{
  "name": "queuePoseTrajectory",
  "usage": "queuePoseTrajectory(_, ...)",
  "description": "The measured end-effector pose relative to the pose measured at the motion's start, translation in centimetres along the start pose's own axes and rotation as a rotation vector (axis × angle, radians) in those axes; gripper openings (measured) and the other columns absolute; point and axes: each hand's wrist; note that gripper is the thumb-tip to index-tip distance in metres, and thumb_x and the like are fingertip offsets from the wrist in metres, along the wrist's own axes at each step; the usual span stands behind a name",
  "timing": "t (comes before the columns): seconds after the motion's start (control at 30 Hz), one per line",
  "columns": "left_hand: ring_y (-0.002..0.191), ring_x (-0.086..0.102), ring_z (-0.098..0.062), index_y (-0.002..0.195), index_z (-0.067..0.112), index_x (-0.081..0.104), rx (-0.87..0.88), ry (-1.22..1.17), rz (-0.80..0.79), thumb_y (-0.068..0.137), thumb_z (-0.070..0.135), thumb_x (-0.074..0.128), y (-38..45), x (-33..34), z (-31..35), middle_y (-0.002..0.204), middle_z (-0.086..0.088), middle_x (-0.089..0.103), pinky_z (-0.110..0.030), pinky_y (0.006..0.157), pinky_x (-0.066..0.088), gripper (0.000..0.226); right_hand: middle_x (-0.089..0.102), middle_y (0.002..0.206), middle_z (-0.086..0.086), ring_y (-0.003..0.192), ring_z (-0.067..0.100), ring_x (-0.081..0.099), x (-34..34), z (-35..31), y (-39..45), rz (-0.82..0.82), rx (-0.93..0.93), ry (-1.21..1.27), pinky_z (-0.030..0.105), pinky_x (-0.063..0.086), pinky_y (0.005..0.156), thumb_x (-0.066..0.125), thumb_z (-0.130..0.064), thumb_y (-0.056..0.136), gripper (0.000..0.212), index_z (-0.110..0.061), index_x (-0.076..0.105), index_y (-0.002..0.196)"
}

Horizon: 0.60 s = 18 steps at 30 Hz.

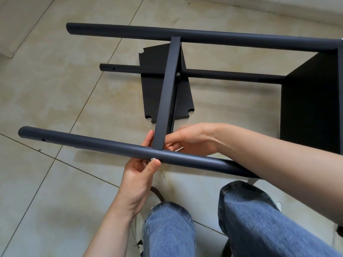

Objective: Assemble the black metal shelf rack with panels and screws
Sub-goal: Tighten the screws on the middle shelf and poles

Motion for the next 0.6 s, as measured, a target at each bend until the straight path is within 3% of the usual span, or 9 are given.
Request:
queuePoseTrajectory(0.07,0.129,0.057,-0.033,0.150,0.021,0.043,0.003,0.012,-0.007,0.068,0.046,0.090,0.0,0.0,0.0,0.131,-0.020,0.065,-0.026,0.108,0.043,0.098,0.056,0.072,-0.002,0.071,0.010,0.055,0.1,-0.1,0.0,0.012,-0.003,0.024,0.023,0.048,0.071,0.060,-0.032,0.096,0.024,-0.019,0.067,0.078)
queuePoseTrajectory(0.2,0.130,0.056,-0.035,0.149,0.022,0.045,0.008,0.013,-0.008,0.066,0.047,0.091,0.0,0.0,0.1,0.132,-0.020,0.064,-0.028,0.110,0.042,0.099,0.057,0.079,0.000,0.079,0.013,0.056,0.1,-0.1,0.0,0.031,-0.008,0.031,0.025,0.049,0.076,0.062,-0.030,0.095,0.015,-0.016,0.066,0.091)
queuePoseTrajectory(0.3,0.129,0.057,-0.035,0.150,0.018,0.042,0.021,0.028,-0.024,0.069,0.046,0.089,0.0,0.1,0.2,0.132,-0.023,0.063,-0.026,0.106,0.044,0.097,0.060,0.080,-0.002,0.080,0.014,0.056,-0.6,-0.1,-0.4,0.012,0.003,0.012,0.029,0.046,0.078,0.062,-0.031,0.095,0.018,-0.018,0.068,0.083)
queuePoseTrajectory(0.43,0.125,0.061,-0.024,0.146,0.021,0.047,0.020,0.030,-0.002,0.066,0.050,0.090,0.0,0.4,0.3,0.130,-0.012,0.067,-0.021,0.102,0.045,0.095,0.062,0.081,-0.001,0.074,0.013,0.060,-1.0,0.1,-0.6,0.003,-0.009,0.008,0.026,0.051,0.068,0.062,-0.024,0.095,0.030,-0.022,0.073,0.068)
queuePoseTrajectory(0.6,0.124,0.062,-0.025,0.149,0.019,0.044,0.021,0.056,-0.017,0.070,0.049,0.088,0.0,0.3,0.1,0.127,-0.013,0.068,-0.023,0.103,0.045,0.095,0.058,0.085,0.002,0.081,0.013,0.058,-0.7,0.3,-0.3,-0.002,-0.006,0.034,0.027,0.047,0.081,0.060,-0.026,0.095,0.020,-0.018,0.068,0.079)
Point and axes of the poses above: each hand's wrist, its own y-axis towards the middle knuckle, its own x-axis out of the palm, z = x × y
